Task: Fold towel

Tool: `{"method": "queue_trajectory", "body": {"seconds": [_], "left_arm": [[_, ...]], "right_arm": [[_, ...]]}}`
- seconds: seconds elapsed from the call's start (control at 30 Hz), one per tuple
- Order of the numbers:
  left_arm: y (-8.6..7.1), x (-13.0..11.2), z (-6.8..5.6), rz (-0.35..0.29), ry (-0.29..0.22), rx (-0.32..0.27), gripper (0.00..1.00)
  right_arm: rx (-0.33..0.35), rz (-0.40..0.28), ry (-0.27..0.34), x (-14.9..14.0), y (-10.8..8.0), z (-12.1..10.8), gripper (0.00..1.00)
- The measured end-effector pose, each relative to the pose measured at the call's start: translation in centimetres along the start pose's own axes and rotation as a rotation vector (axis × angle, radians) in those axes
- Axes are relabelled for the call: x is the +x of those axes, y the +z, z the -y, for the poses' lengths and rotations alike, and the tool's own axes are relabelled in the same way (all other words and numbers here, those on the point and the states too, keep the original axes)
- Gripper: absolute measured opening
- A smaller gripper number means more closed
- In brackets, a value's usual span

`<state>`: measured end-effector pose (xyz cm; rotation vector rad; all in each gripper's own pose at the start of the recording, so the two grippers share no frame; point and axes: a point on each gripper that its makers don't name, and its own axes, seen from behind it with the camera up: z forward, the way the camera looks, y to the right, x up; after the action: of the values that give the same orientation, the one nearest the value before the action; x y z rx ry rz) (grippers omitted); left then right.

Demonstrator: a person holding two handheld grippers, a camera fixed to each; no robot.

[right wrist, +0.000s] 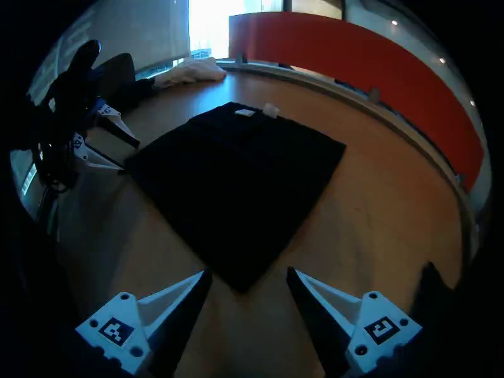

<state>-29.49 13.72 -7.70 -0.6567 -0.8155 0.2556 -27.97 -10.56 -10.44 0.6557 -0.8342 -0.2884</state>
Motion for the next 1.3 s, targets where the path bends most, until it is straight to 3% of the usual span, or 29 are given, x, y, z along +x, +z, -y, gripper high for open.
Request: {"method": "queue_trajectory", "body": {"seconds": [0.33,0.77,0.87,1.1,1.3], "left_arm": [[0.3,0.0,0.9,0.023,-0.015,0.037,0.71],[0.4,0.0,0.8,0.025,-0.012,0.052,0.70],[0.4,0.0,0.7,0.029,-0.010,0.051,0.66],[0.4,-0.1,-0.3,0.042,-0.002,0.047,0.43],[0.6,0.0,-1.0,0.049,0.001,0.048,0.17]], "right_arm": [[0.023,0.020,0.005,-0.4,0.1,0.3,0.64],[0.014,0.019,0.000,-0.2,0.3,0.5,0.61],[0.020,0.020,-0.005,-0.1,0.4,0.7,0.54],[0.023,0.022,-0.008,0.0,0.5,0.9,0.26],[0.020,0.023,-0.001,0.0,0.5,0.9,0.18]]}}
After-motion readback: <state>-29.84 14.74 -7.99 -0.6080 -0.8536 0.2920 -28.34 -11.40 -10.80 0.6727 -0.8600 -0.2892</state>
